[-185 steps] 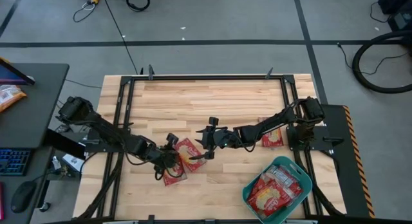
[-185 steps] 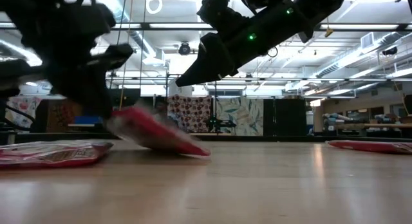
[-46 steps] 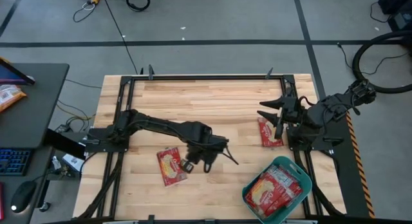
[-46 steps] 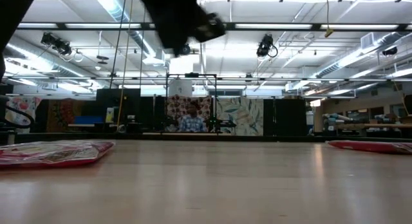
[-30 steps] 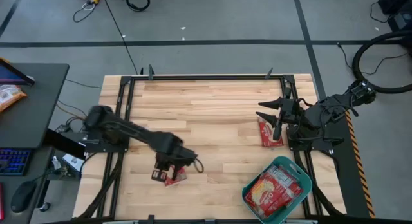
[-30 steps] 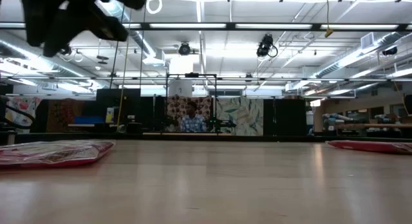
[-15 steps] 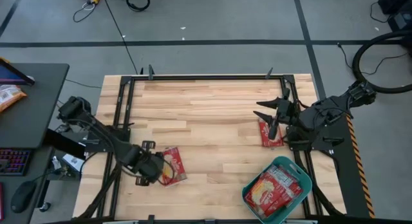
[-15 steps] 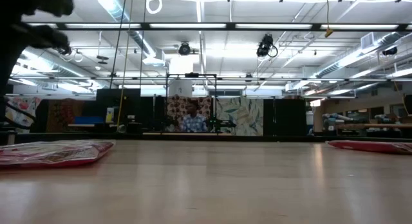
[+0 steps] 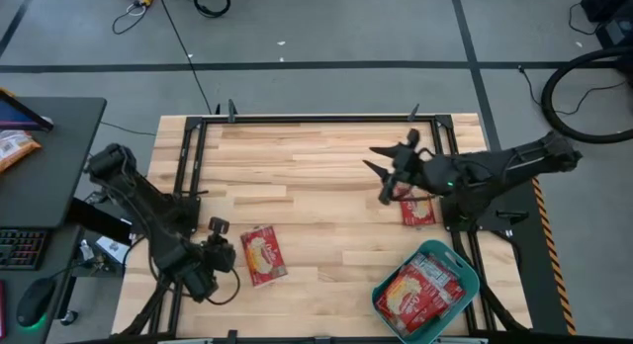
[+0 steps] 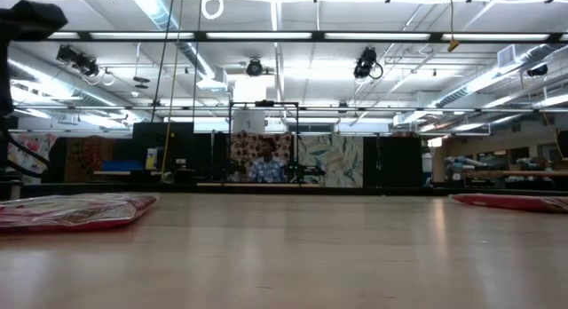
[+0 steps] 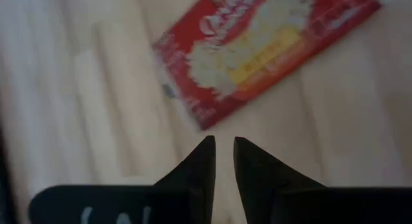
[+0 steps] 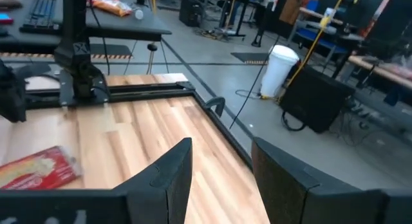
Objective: Sort popcorn bags into baskets
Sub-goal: Put the red popcorn into the green bin
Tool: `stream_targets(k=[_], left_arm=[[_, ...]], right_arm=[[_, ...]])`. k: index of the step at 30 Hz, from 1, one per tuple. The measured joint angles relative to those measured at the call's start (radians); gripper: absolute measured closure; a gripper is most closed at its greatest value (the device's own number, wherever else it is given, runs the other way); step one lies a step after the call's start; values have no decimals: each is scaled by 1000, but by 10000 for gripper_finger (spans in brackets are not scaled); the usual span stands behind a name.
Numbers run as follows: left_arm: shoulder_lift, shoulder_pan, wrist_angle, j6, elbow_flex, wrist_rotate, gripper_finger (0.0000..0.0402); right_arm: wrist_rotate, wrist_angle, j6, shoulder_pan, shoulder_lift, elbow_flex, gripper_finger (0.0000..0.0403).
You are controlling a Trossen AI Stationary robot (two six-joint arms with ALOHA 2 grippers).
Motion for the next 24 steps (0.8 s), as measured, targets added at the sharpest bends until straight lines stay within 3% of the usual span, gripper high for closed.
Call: stream_targets(k=[6,14,24], left_arm=[[-41,21,-60,9,-26,-39,358],[-171,146,202,157,-196,-31,382],[-214,268,243,297,-200,-25,385]], right_arm=[[-148,181,-147,-143,105,0,238],[-398,255,-223,-341,222,0,238],[-511,262,-236,-442,266,0,238]])
